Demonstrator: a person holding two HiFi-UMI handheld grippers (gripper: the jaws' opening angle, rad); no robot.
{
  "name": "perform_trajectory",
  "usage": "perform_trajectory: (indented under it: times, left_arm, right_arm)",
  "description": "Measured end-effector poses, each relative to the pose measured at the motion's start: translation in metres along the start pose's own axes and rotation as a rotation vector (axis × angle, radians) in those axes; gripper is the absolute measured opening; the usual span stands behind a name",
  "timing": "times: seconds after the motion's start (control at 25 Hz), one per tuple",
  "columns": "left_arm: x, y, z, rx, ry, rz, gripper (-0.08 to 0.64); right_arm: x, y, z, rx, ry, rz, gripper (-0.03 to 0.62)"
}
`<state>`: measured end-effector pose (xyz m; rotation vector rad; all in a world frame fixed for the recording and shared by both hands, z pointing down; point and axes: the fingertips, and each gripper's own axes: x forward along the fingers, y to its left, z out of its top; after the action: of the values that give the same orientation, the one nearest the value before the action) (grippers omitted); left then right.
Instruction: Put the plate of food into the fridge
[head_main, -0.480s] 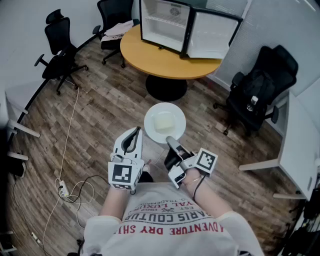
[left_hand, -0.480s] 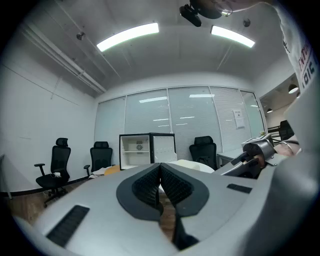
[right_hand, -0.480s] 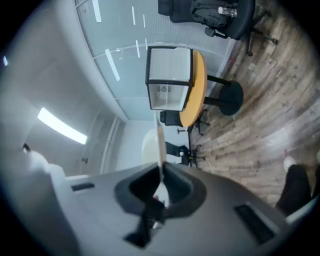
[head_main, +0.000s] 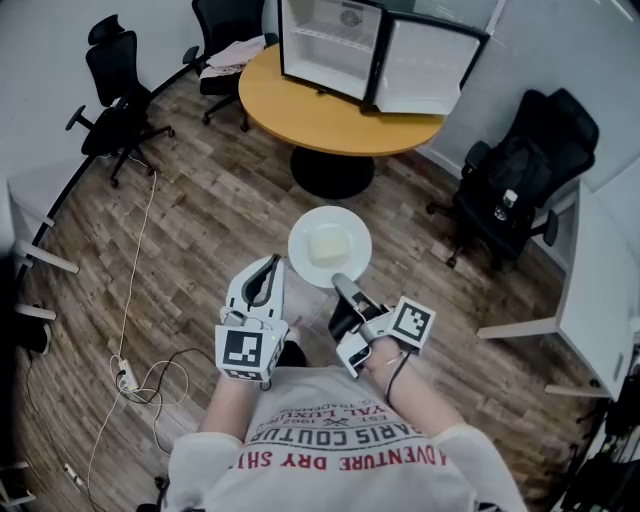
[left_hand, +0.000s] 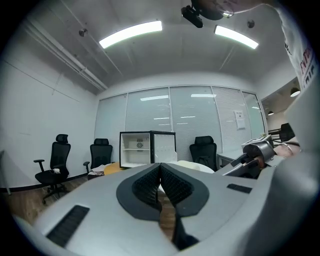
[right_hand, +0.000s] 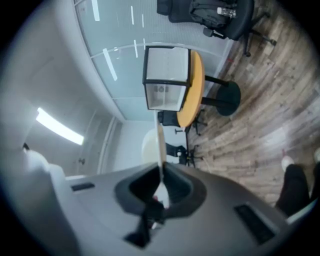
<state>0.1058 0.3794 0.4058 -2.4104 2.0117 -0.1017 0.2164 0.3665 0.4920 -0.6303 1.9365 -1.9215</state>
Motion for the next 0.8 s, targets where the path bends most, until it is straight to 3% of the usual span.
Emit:
perform_trajectory:
  times: [0.24,0.8]
  left_arm:
    - [0.013,0.015,-0.010,-0.037,0.021,-0.016,0.029]
    - [0.076,0.125,-0.012,-0.022,0.008,-0.076,0.029]
  right_arm:
    - [0.018,-0.007,0.005,0.016,-0.014,-0.024,0.038]
    - [0.126,-0.002,0.021,0.031,-0.087,-0.032,0.038]
